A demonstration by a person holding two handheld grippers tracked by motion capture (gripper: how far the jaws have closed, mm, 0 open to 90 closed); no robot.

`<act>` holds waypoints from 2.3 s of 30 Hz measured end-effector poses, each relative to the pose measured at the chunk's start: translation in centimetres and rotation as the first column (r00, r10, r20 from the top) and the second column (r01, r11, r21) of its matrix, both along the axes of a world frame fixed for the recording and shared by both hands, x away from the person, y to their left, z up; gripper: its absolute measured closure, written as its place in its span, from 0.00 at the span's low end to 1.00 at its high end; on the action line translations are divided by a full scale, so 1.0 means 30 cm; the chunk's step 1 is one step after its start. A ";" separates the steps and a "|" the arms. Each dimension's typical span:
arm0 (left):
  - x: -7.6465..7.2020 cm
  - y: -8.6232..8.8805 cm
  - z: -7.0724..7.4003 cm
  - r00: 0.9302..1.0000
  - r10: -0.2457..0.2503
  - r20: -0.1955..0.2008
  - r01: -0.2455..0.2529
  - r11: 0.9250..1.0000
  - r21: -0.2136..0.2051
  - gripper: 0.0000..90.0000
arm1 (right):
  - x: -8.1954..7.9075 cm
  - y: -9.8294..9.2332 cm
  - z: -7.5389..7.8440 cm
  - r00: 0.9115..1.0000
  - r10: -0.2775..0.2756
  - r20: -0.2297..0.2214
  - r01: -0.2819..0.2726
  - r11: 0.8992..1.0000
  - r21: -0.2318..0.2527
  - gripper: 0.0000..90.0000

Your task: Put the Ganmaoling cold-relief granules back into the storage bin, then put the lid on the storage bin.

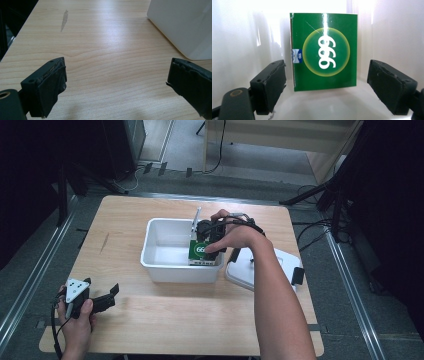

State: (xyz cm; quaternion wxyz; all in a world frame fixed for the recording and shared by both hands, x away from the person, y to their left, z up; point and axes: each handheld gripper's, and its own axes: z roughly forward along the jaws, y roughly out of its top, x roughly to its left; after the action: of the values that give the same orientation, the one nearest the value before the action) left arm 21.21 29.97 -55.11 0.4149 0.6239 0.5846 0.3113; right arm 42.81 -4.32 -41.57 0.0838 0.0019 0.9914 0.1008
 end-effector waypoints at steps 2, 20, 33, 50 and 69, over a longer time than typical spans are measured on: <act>0.000 0.000 0.000 1.000 0.000 -0.002 0.000 1.000 0.001 0.03 | -0.008 -0.016 0.025 1.000 -0.021 -0.005 0.021 1.000 0.013 0.16; -0.001 0.000 0.000 1.000 0.001 -0.001 -0.001 1.000 0.003 0.03 | -0.042 -0.239 0.177 0.991 -0.124 0.047 0.120 0.990 0.080 0.19; -0.002 0.000 0.000 1.000 0.005 -0.002 -0.005 1.000 0.005 0.03 | -0.053 -0.494 0.118 0.971 -0.240 -0.006 0.240 0.967 0.082 0.42; 0.000 -0.001 0.001 1.000 0.007 -0.005 -0.007 1.000 0.008 0.03 | -0.063 -0.610 -0.037 0.939 -0.342 -0.043 0.341 0.940 -0.029 0.67; 0.000 -0.001 0.001 1.000 0.001 -0.006 -0.001 1.000 0.012 0.03 | -0.062 -0.614 -0.112 0.950 -0.310 0.034 0.312 0.947 -0.072 0.95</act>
State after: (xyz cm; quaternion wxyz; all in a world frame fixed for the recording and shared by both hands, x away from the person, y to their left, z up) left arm 21.20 29.93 -55.08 0.4093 0.6270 0.5842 0.3132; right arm 40.94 -22.74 -44.95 0.1098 0.1539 0.9808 0.0482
